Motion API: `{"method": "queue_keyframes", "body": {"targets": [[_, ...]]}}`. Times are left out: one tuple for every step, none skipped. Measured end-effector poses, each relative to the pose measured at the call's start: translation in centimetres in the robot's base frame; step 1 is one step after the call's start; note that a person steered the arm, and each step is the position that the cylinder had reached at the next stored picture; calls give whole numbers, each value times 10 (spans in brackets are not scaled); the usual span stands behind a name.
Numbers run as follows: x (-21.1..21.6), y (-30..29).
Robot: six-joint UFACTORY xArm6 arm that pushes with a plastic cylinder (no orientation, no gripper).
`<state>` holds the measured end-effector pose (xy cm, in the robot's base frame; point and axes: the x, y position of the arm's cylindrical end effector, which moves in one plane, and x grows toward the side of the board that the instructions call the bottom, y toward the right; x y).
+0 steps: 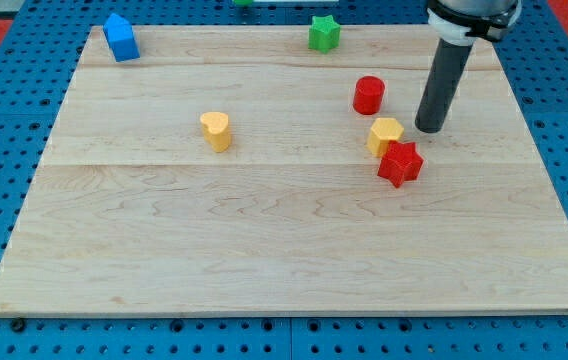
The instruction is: Move yellow hexagon closer to the yellow heart
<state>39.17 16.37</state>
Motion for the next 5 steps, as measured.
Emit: {"method": "queue_keyframes", "body": {"targets": [[0, -73], [7, -145], [12, -115], [15, -44], [64, -36]]}}
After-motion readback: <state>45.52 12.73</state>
